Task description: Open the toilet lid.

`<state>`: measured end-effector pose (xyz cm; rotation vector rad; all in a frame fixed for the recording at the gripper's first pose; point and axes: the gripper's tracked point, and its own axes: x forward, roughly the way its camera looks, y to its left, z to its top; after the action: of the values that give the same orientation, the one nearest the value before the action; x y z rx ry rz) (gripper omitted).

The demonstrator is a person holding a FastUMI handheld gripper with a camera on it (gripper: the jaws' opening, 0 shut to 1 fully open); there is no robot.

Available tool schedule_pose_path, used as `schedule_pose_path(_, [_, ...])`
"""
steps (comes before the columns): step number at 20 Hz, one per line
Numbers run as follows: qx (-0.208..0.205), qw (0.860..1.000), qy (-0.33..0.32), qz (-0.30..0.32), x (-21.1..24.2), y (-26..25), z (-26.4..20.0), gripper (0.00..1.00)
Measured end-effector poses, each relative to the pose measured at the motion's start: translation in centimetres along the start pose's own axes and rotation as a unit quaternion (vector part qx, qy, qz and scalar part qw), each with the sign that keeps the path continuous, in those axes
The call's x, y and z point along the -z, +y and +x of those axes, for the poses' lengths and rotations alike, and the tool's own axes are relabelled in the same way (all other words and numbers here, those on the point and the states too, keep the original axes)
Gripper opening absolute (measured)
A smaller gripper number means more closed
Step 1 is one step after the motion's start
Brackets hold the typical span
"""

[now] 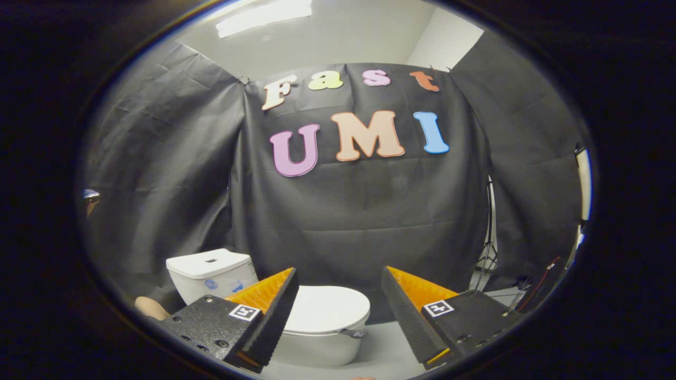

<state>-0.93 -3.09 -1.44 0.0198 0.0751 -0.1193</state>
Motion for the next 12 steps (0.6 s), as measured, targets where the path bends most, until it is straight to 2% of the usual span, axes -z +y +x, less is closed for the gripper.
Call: schedule_pose_path(12, [0.0, 1.0, 0.031, -0.004, 0.7, -0.32, -0.32, 0.97])
